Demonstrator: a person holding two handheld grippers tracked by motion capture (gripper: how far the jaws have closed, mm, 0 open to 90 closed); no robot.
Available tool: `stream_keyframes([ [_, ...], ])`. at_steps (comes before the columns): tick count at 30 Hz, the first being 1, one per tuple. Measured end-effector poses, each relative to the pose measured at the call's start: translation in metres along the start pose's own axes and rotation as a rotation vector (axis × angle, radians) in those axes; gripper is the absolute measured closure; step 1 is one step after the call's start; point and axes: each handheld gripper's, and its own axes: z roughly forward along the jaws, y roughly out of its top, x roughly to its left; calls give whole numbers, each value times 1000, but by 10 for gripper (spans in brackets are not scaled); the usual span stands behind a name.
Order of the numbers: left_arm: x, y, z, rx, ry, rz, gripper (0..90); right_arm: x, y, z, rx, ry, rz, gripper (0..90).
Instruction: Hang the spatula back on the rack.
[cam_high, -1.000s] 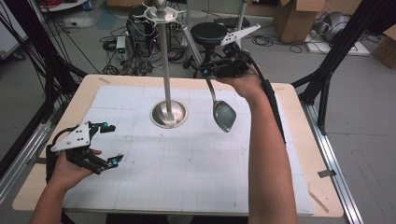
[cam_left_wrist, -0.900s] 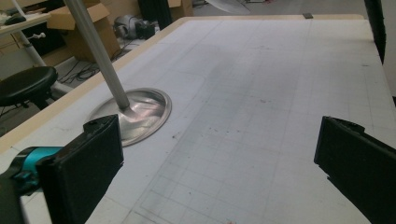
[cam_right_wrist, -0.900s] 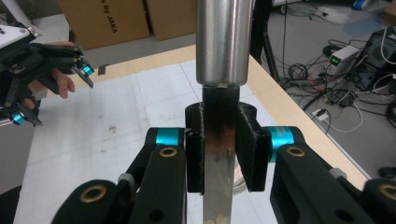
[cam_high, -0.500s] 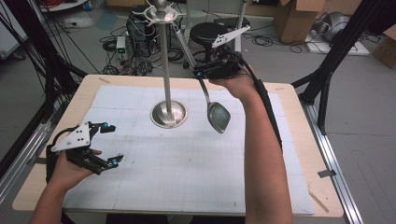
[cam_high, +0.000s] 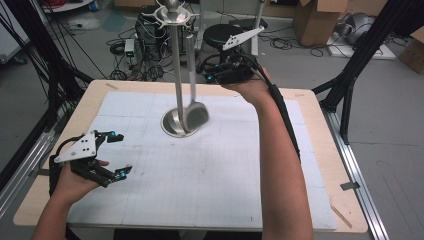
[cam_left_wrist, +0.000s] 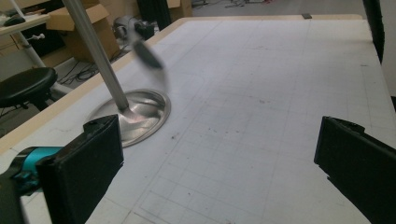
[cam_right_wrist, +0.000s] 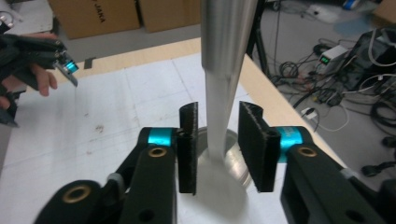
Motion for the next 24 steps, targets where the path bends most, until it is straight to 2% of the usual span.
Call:
stream_keyframes([
  [11, 0, 0, -1, 0, 4, 1, 17, 4, 0, -2, 0, -10, 2, 539],
  [17, -1, 0, 0, 5, 0, 2, 17, 11, -1, -7, -6, 4, -10, 484],
  [24, -2, 1, 1, 4, 1, 2, 17, 17, -11, -20, -28, 34, -13, 396],
])
